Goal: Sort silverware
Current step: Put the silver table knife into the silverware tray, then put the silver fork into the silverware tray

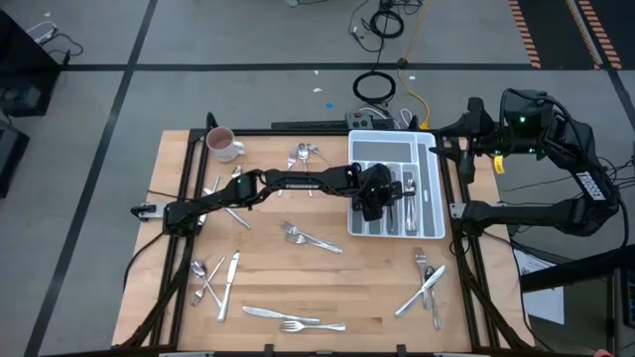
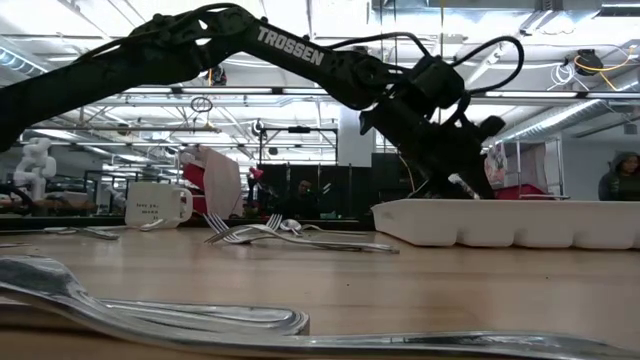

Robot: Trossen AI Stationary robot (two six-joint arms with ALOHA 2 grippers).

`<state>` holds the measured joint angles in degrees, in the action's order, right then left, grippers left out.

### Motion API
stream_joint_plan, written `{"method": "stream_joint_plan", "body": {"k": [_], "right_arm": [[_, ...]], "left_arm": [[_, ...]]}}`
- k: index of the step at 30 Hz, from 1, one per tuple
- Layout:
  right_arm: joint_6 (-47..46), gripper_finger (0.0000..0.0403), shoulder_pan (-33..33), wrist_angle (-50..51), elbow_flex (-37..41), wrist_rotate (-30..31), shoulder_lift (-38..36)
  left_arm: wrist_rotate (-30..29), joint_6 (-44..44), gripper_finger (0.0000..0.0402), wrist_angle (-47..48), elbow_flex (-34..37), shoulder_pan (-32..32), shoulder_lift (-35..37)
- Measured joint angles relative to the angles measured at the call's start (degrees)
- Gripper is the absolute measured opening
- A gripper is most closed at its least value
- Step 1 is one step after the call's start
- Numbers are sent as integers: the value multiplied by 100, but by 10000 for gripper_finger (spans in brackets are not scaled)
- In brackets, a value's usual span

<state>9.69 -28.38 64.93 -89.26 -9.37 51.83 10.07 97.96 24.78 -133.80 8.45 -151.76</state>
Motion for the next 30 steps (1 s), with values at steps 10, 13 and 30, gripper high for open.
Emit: {"method": "stream_joint_plan", "body": {"k": [10, 13, 30], "right_arm": [[-145, 187, 0, 0, 1, 0, -2], [-151, 187, 0, 0, 1, 0, 0], [-518, 187, 0, -36, 1, 5, -1]], "left_arm": [[323, -468, 136, -288, 9, -7, -20], [307, -471, 138, -281, 20, -7, 36], [-4301, -7117, 102, 2269, 7, 518, 2357]]}}
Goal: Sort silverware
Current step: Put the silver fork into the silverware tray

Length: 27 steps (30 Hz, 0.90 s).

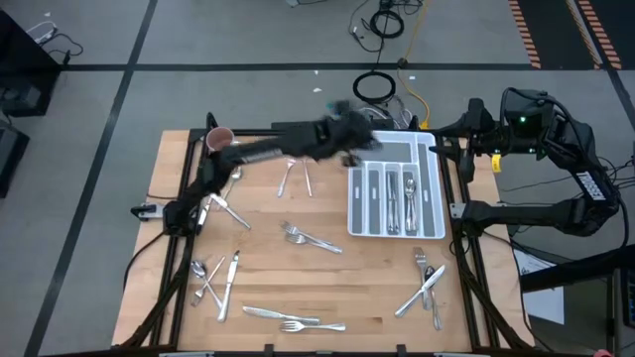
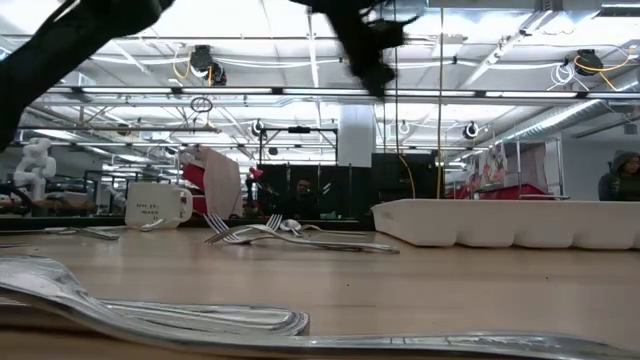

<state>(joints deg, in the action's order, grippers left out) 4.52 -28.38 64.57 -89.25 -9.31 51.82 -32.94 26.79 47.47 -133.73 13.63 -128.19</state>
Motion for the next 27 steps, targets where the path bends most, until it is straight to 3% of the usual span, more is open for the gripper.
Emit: {"method": "stream_joint_plan", "body": {"k": [2, 4, 7, 11, 15, 18, 22, 27], "right_arm": [[-31, 187, -2, -12, -2, 19, 1], [-44, 187, -2, -10, -2, 27, 5], [-40, 187, -1, -12, 0, 26, 20], [3, 187, -1, -12, -2, 25, 49], [13, 187, 0, -10, 0, 19, 54], [19, 187, -2, -8, 0, 16, 58], [64, 187, -2, -3, 0, 18, 55], [105, 187, -2, 81, 0, 10, 56]], "left_arm": [[141, -1685, 93, 1476, 2, 245, 277], [919, -2757, 84, 2980, 2, 419, 468], [2061, -2590, 72, 4414, 28, 481, 672], [3179, -1880, 70, 3585, 734, -22, 1275], [3239, -1466, 70, 3399, 1637, -537, 1490], [3612, -1460, 70, 2815, 2437, -842, 1433], [4806, -1827, 70, 1921, 3113, -899, 1473], [4957, -2040, 70, 1869, 3380, -886, 1482]]}}
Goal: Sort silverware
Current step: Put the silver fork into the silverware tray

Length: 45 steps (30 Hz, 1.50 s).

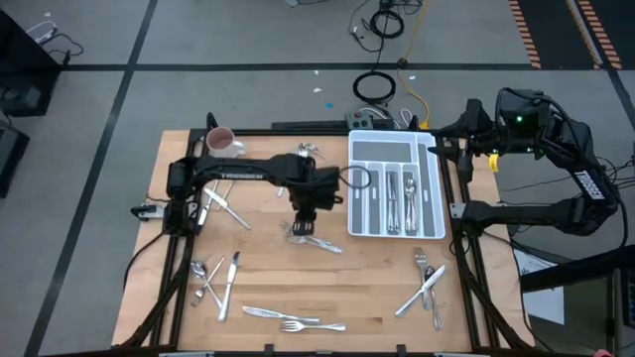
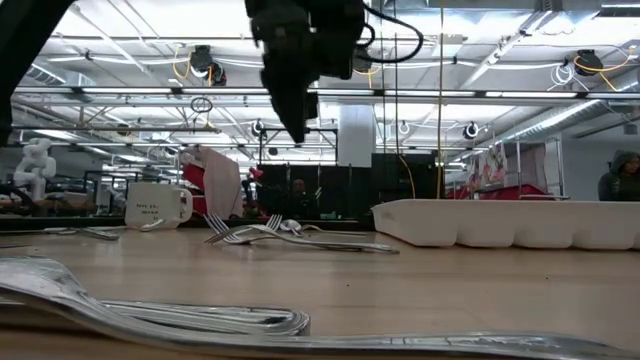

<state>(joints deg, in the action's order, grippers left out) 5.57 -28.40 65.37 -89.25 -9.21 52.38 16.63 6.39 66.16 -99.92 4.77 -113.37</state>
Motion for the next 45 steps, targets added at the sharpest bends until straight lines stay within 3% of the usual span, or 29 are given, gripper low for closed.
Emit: {"method": "stream_joint_plan", "body": {"k": [7, 13, 25, 28, 32, 45], "right_arm": [[121, 187, 0, 8, 0, -15, -2], [133, 187, 0, 13, 0, -13, -2], [129, 187, 0, 84, -2, -13, -2], [161, 187, 0, 84, 0, -13, -2], [217, 187, 0, 82, -1, -13, -2], [359, 187, 0, 84, 0, -13, -2]], "left_arm": [[39, -318, 72, -325, 892, -334, -10], [-469, -629, 73, -828, 1623, -695, -16], [-204, -2031, 83, -848, 1365, -947, 270], [-517, -1792, 105, -977, 1137, -933, 296], [-1375, -1259, 150, -1321, 1019, -775, 296], [-1990, -1199, 305, -1280, 1134, -958, 296]]}}
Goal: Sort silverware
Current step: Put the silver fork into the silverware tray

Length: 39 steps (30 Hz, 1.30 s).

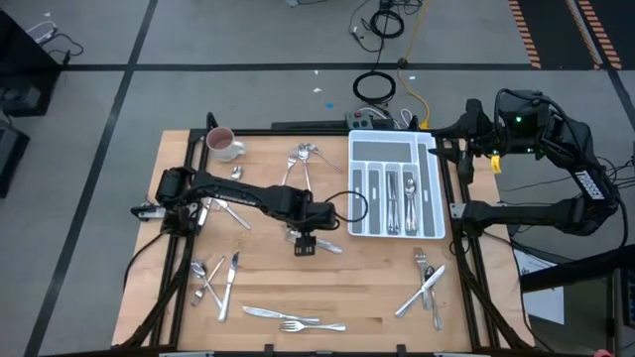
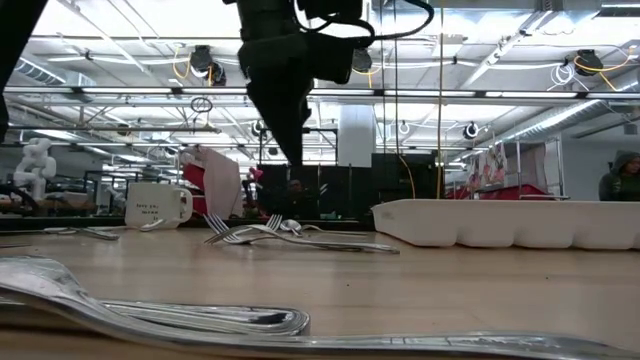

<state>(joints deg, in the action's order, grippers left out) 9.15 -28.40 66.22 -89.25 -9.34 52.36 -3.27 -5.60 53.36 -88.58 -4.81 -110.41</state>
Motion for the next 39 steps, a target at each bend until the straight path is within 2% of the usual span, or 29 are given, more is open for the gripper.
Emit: {"method": "stream_joint_plan", "body": {"k": [6, 20, 24, 26, 29, 35, 36, 39], "right_arm": [[181, 187, 0, 0, -1, 0, 0], [356, 187, 0, 0, 0, 0, 0], [355, 187, 2, 0, 0, 0, 0], [353, 187, 1, 0, 0, 0, 0], [354, 187, 0, 0, 0, 0, 1], [353, 187, 0, 0, 0, 0, 2], [353, 187, 2, 0, 0, 0, 2], [353, 187, 2, 2, -2, 0, 2]], "left_arm": [[-1, -232, 328, 49, 386, -131, 0], [24, 39, 329, -888, 1145, -172, -2], [188, 48, 326, -1049, 1346, -175, -2], [243, 48, 313, -1196, 1488, -185, -2], [210, 45, 272, -1400, 1703, -197, -2], [-25, 1, 130, -1409, 1772, -195, 9], [-35, -6, 118, -1370, 1736, -196, 9], [3, -7, 118, -1257, 1593, -198, -11]]}}
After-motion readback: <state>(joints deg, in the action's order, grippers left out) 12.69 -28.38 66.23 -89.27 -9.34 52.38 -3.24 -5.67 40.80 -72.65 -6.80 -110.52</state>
